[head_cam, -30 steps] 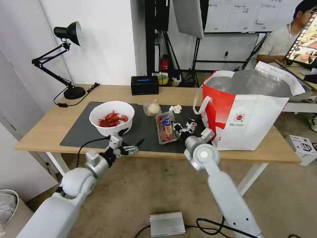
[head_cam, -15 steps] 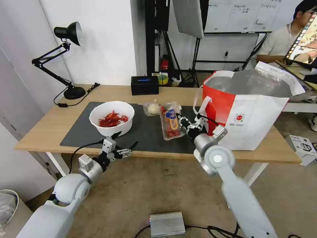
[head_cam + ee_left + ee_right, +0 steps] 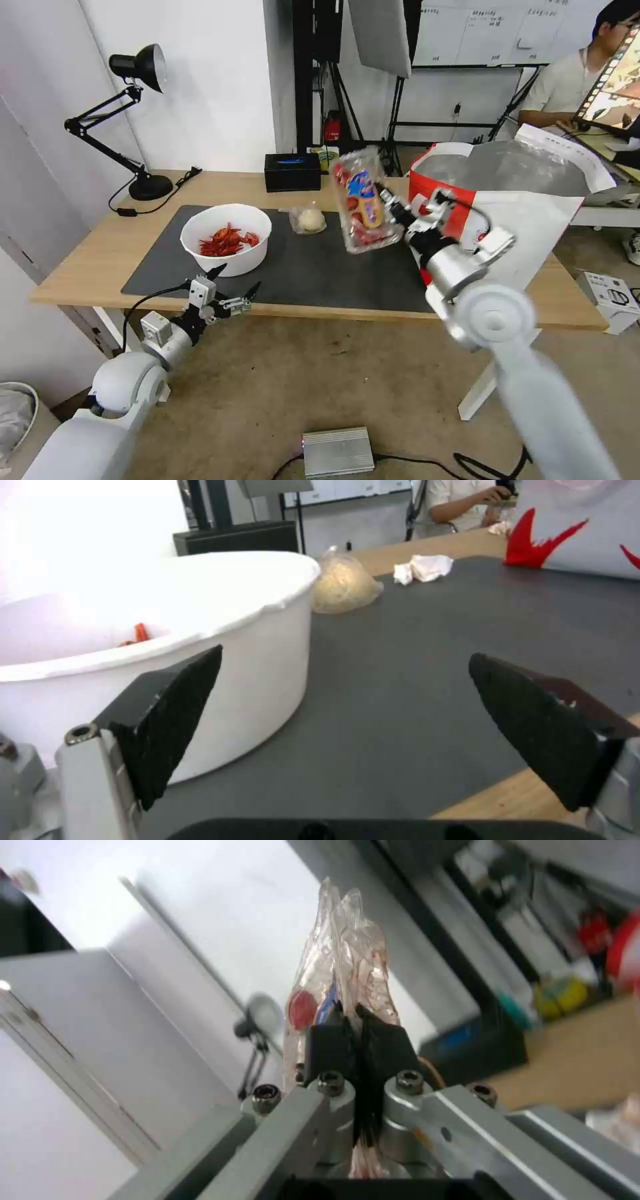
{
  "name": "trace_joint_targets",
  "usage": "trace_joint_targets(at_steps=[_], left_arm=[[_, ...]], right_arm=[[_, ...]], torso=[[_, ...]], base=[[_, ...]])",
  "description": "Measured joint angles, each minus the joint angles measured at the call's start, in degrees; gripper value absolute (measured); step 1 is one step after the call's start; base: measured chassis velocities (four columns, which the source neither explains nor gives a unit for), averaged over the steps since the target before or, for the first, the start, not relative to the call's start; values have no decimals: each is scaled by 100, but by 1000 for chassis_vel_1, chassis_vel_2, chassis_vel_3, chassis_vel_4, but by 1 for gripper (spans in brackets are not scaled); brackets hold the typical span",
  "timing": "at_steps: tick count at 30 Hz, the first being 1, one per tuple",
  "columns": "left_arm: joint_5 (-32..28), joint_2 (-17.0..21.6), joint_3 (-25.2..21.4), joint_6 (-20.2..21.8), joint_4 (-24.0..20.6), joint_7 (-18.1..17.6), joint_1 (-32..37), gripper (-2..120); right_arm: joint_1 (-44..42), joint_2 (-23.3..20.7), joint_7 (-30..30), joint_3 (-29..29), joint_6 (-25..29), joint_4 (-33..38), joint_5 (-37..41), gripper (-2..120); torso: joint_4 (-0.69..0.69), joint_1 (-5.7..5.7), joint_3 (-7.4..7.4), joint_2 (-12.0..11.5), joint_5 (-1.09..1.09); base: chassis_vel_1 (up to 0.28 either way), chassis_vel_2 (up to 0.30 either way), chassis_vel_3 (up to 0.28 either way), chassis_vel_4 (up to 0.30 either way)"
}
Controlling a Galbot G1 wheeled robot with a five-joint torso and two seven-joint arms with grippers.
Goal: Pick up the trash from the table and place it into the takeout bag.
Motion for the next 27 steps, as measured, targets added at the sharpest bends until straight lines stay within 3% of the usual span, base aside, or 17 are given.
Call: trace_joint_targets(at_steps=[9, 14, 15, 27], left_arm=[[-61, -44, -203, -2, -18, -30, 76, 100], [-88, -49, -262, -5, -18, -30, 94, 100], [-136, -84, -412, -7, 16, -18, 122, 100], [-182, -160, -621, -33, 134, 39, 203, 100]], right_arm=[[68, -567, 94, 972, 139, 165, 486, 0], [61, -657, 114, 1127, 185, 166, 561, 0], [4, -752, 160, 1388, 236, 122, 651, 0], [-126, -904, 199, 2199, 289, -195, 963, 0]], torso=[[-1, 0, 0, 0, 1], [-1, 0, 0, 0, 1], [0, 0, 0, 0, 1], [0, 0, 0, 0, 0]], base=[[0, 0, 0, 0], [0, 0, 0, 0], [0, 0, 0, 0], [0, 0, 0, 0]])
